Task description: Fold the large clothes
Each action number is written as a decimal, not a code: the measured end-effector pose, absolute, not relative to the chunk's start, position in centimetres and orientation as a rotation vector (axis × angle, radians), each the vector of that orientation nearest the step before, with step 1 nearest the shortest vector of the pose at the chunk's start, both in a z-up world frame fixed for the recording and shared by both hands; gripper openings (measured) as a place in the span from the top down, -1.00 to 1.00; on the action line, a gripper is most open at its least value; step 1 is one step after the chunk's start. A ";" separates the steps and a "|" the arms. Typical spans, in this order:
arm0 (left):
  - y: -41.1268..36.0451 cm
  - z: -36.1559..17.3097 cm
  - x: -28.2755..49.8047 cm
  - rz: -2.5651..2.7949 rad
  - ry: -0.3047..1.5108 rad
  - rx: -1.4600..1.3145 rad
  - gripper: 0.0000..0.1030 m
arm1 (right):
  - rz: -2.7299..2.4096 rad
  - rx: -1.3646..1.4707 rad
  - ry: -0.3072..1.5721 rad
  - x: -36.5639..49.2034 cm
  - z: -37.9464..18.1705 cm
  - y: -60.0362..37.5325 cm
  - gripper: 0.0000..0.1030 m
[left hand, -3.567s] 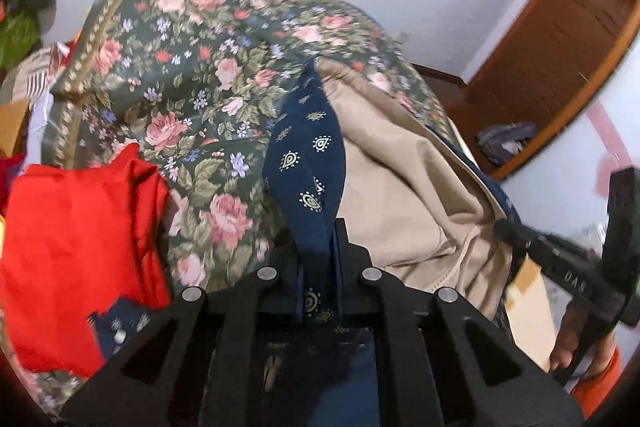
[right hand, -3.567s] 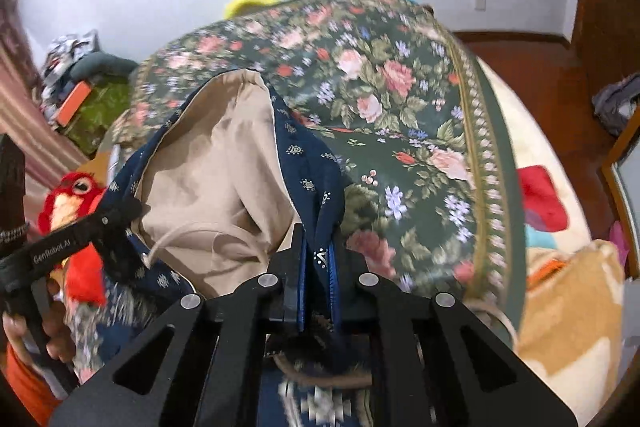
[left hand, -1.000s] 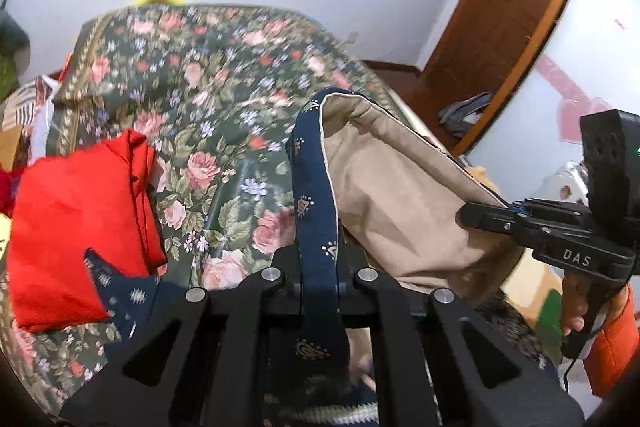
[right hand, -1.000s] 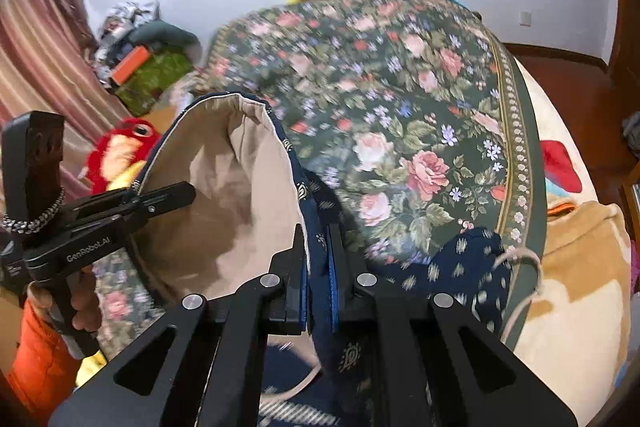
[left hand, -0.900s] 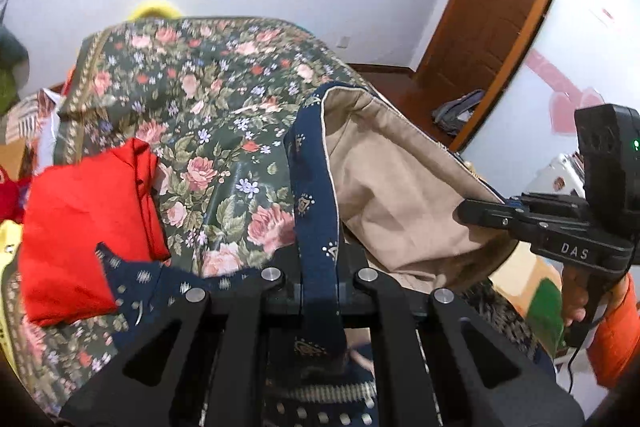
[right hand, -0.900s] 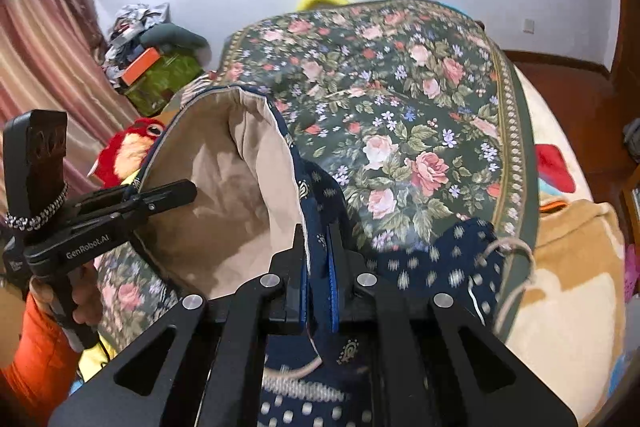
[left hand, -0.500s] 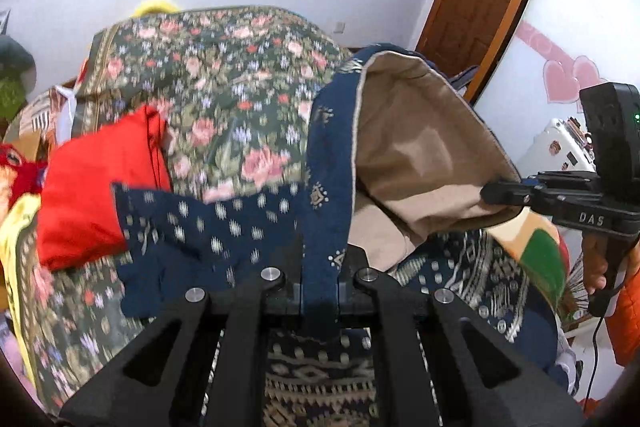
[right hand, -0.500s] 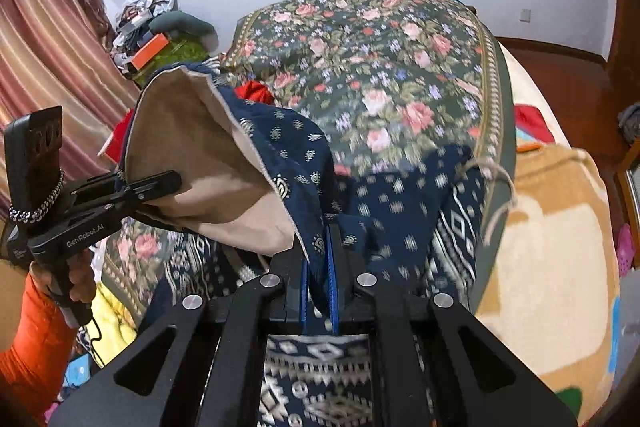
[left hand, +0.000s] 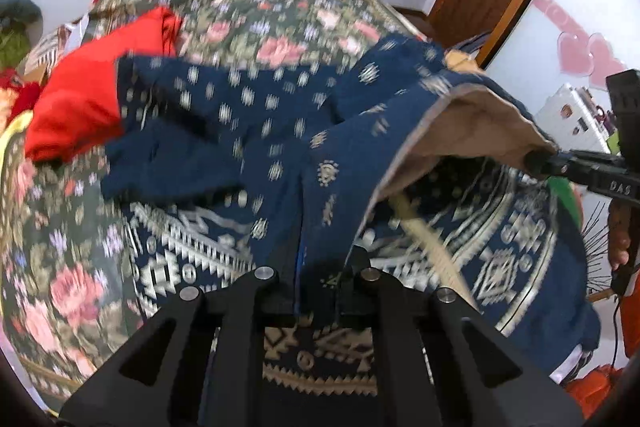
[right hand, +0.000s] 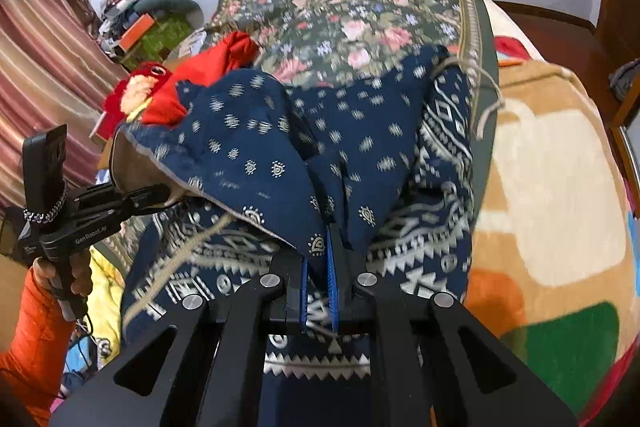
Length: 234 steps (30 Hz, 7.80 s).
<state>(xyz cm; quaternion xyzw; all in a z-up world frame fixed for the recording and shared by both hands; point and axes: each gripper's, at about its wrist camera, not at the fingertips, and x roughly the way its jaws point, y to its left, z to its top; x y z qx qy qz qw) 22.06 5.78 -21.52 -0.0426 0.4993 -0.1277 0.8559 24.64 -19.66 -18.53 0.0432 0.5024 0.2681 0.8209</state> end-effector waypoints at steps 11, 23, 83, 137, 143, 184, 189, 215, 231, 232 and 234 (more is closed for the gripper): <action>9.0 -23.7 19.0 -0.158 1.092 -0.163 -0.01 | 0.569 0.036 1.106 23.5 -18.8 -20.4 0.69; 12.8 -20.2 17.0 -0.012 1.014 -0.112 -0.09 | 0.476 0.117 1.018 23.8 -16.0 -24.4 0.17; 20.3 -19.1 33.2 -0.044 0.831 -0.441 0.89 | 0.494 0.327 0.980 39.8 -17.0 -21.6 0.70; 23.0 -18.1 40.1 0.204 0.930 -0.176 0.83 | 0.336 0.001 0.902 45.0 -14.0 -18.0 0.49; 20.6 -14.1 34.6 0.150 0.870 -0.133 0.54 | 0.364 -0.005 0.824 39.9 -10.3 -18.3 0.21; 17.7 -30.4 14.4 -0.030 1.138 -0.590 -0.35 | 0.452 0.170 1.151 24.1 -21.9 -20.5 -0.61; 15.6 -29.2 15.3 -0.077 1.122 -0.442 0.25 | 0.459 0.145 1.117 24.1 -21.5 -20.1 0.04; 19.0 -11.3 27.7 -0.143 0.666 -0.478 0.80 | 0.503 0.220 0.812 35.0 -12.4 -19.0 0.84; 23.2 -17.9 45.2 0.141 0.776 -0.368 0.81 | 0.419 0.114 0.819 50.3 -15.9 -15.1 0.84; 23.3 -19.1 45.9 0.152 0.800 -0.363 0.81 | 0.417 0.126 0.842 51.0 -16.9 -15.2 0.84; 23.5 -21.4 46.9 0.172 0.847 -0.354 0.79 | 0.407 0.135 0.876 51.9 -18.2 -15.4 0.83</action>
